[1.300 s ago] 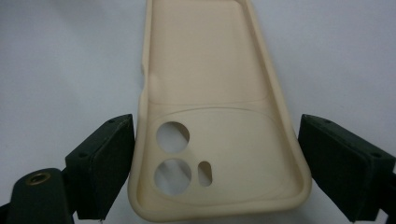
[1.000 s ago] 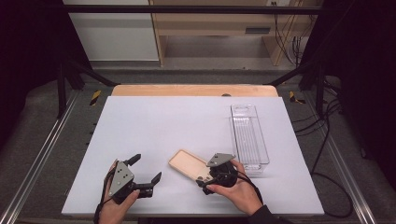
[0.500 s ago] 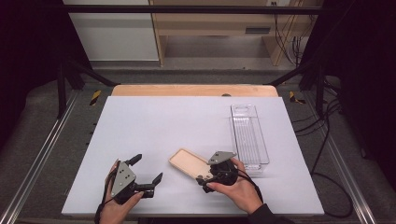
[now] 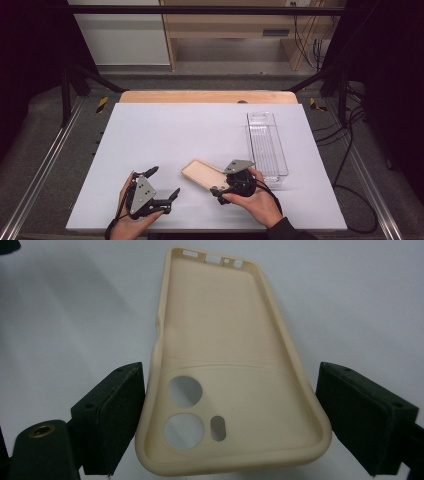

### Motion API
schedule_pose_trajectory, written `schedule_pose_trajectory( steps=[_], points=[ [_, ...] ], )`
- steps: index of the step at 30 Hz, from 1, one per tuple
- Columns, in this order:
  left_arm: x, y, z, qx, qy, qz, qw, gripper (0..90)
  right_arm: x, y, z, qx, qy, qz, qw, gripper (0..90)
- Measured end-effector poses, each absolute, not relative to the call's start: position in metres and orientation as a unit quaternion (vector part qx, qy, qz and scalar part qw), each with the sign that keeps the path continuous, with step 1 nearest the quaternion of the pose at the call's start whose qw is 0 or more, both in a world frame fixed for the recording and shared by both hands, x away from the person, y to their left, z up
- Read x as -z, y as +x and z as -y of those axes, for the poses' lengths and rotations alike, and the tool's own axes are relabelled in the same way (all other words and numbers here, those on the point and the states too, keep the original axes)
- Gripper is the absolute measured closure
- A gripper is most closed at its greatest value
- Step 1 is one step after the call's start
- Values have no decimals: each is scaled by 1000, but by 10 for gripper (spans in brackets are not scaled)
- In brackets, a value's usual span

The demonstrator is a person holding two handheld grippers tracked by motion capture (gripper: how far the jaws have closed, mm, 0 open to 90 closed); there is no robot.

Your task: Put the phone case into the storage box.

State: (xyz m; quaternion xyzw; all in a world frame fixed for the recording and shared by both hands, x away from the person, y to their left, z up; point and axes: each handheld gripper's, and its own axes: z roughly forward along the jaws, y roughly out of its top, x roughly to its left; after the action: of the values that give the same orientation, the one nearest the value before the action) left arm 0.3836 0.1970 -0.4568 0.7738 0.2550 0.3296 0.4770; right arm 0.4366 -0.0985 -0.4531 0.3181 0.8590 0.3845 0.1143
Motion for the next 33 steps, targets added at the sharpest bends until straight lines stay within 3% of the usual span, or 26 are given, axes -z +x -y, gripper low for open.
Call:
schedule_pose_trajectory(
  steps=[18, 33],
  points=[
    [471, 407, -165, -348, 830, -162, 405, 374, 439, 447, 95, -371, 322, -867, 86, 137],
    [484, 423, -150, -374, 850, -128, 349, 506, 431, 450, 91, -370, 316, -871, 75, 135]
  ],
)
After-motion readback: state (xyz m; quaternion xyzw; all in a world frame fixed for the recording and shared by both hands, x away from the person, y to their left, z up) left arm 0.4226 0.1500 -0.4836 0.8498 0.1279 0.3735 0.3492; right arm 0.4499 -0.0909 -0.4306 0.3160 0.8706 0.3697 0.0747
